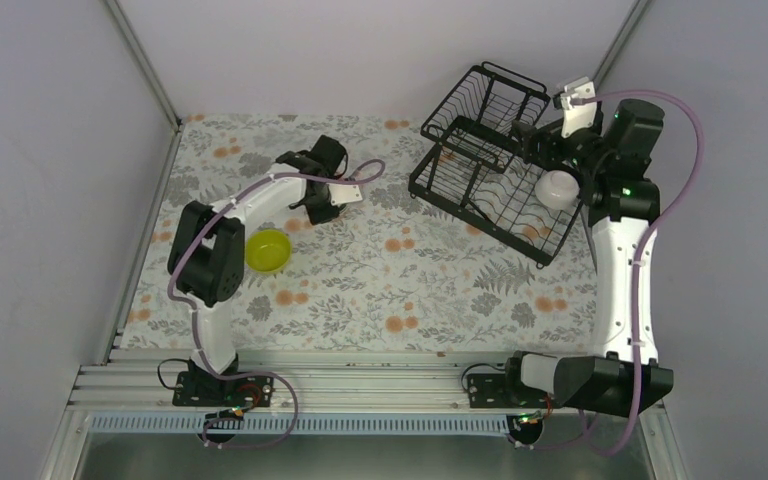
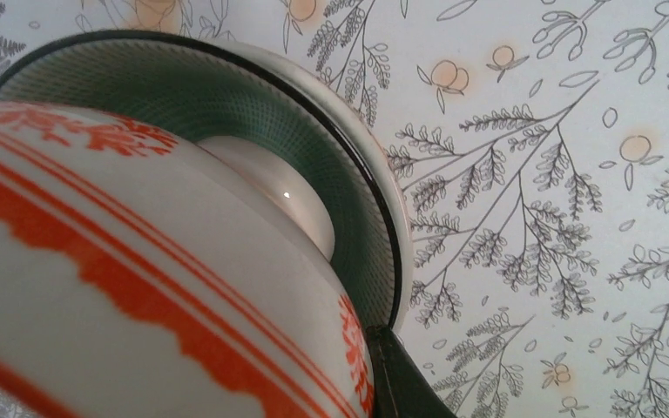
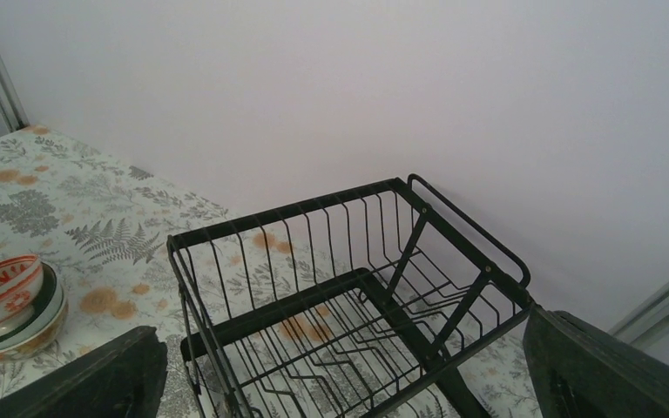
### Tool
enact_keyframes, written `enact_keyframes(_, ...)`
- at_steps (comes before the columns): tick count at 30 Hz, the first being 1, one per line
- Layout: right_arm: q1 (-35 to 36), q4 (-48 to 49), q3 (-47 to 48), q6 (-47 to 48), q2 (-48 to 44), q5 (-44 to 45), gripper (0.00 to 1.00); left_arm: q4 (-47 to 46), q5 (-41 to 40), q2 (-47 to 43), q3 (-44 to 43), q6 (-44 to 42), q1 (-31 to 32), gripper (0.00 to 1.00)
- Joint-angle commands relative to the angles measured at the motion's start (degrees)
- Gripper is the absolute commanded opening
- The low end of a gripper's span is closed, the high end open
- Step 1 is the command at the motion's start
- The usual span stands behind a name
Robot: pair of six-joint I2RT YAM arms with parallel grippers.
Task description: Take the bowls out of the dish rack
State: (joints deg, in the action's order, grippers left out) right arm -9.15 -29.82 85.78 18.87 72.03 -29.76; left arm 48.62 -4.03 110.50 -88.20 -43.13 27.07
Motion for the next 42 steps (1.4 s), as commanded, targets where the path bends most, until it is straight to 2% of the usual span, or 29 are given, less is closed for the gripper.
enact_keyframes(1, -0.6, -2.0, 1.9, -0.5, -1.8, -0.4, 1.0, 2.4, -3.9, 3.2, -4.1, -0.8, 0.7, 0.02)
enact_keyframes(19, -0.6, -1.1, 0.1, 0.0, -1.8, -0.9, 1.0, 18.3, -15.8, 14.1, -23.3, 3.0, 5.5, 0.03)
enact_keyframes(21, -0.7, -1.0, -0.1, 0.1, -1.7, -1.1, 1.0, 19.7, -16.0, 14.6, -24.7, 3.6, 5.7, 0.06)
enact_keyframes(23, -0.7, -0.8, -0.2, 0.1, -1.6, -1.4, 1.0, 19.9, -16.7, 14.6, -25.1, 3.4, 6.1, 0.15)
enact_keyframes(29, -0.7, -0.8, 0.4, -0.3, -1.5, -2.0, 1.0, 23.1, -17.5, 15.7, -28.5, 3.7, 6.5, 0.3)
enact_keyframes(35, -0.8, -1.1, 0.4, 0.1, -1.5, -1.9, 1.0, 26.1, -17.4, 15.8, -31.3, 3.8, 6.8, 0.32)
enact_keyframes(40, -0.7, -0.9, -0.1, 0.0, -1.7, -1.6, 1.0, 29.0, -17.1, 16.8, -37.3, 4.6, 7.2, 0.33)
enact_keyframes(42, -0.8, -0.8, -0.3, 0.0, -2.0, -1.3, 1.0, 29.1, -17.6, 16.9, -39.3, 4.7, 7.2, 0.39)
